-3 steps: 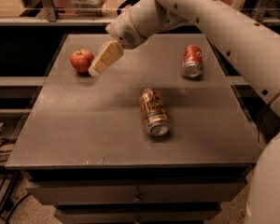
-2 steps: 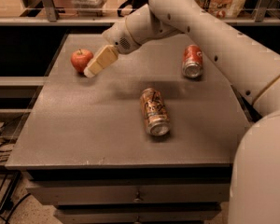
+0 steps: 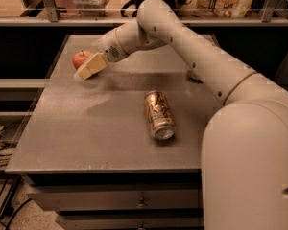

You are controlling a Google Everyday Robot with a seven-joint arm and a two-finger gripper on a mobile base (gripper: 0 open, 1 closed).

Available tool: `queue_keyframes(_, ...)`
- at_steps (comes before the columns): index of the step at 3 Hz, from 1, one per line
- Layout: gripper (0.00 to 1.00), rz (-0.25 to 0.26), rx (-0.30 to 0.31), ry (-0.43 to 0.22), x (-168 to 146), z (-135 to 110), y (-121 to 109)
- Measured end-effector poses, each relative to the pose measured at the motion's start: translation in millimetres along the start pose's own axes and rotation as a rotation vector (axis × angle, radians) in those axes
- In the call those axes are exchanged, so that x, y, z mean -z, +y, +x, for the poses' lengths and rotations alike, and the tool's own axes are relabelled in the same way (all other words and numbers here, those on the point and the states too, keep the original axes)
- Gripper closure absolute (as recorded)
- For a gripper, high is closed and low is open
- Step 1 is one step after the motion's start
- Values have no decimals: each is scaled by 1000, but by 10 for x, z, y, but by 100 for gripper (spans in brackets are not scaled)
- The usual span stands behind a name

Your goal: Pick apple

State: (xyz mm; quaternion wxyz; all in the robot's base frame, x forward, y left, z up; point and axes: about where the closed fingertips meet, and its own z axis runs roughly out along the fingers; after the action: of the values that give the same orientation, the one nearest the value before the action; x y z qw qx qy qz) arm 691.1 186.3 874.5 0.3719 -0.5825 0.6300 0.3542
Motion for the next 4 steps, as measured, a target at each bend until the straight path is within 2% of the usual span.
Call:
queue_keyframes(1, 19, -31, -4, -22, -234, -16, -44)
queue_keyframes(2, 42, -39, 5, -23, -327, -32, -50)
queue_keyframes(3, 64, -22, 16, -13, -263, -77, -49)
queue_keyframes(4, 88, 49, 70, -21, 132, -289, -96)
